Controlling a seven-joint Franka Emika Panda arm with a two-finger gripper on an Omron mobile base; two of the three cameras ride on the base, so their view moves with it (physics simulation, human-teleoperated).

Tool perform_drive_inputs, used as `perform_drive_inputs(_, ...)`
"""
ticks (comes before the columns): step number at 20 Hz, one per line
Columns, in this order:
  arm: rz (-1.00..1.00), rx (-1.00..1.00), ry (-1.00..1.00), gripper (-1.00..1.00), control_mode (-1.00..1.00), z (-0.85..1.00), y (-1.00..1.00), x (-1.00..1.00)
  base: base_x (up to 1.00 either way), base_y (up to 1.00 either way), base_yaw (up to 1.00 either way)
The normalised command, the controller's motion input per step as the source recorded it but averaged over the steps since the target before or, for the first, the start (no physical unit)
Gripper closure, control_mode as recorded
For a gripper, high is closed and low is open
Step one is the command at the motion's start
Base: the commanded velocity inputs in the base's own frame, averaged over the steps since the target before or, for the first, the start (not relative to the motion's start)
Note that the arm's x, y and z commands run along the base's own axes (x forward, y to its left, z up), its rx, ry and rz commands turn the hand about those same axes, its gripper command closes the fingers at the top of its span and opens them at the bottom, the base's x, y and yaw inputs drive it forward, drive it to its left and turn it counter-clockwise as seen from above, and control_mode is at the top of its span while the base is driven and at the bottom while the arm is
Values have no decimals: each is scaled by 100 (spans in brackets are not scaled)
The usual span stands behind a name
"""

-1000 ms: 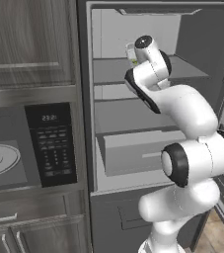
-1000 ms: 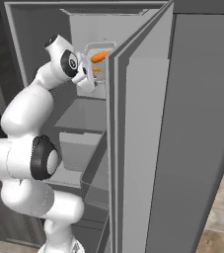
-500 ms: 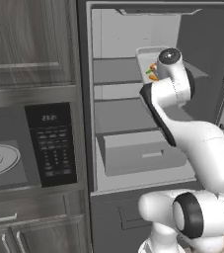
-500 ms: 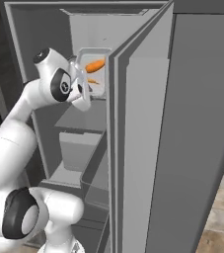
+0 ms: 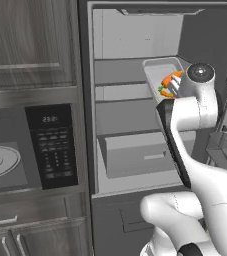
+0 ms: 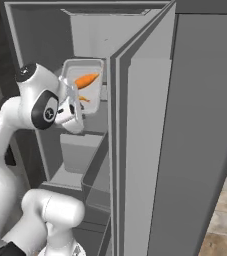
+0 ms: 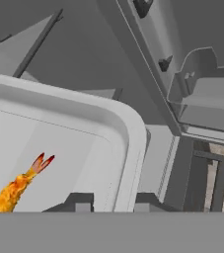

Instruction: Place the tupperware containing the shrimp and carrot meal in the microwave. Close the microwave door and press the start button to reheat the meal.

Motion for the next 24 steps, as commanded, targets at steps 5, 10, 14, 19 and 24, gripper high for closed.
perform_drive_inputs(5,0,0,9,100,-100,-7,0,-51,0,0,0)
perform_drive_inputs(10,0,0,11,100,-100,-6,-8,-22,0,0,0)
perform_drive_inputs(14,0,0,10,100,-100,-6,-18,-12,0,0,0)
perform_drive_inputs(19,0,0,4,100,-100,-1,-16,-1,0,0,0)
perform_drive_inputs(24,0,0,0,100,100,0,0,0,0,0,0)
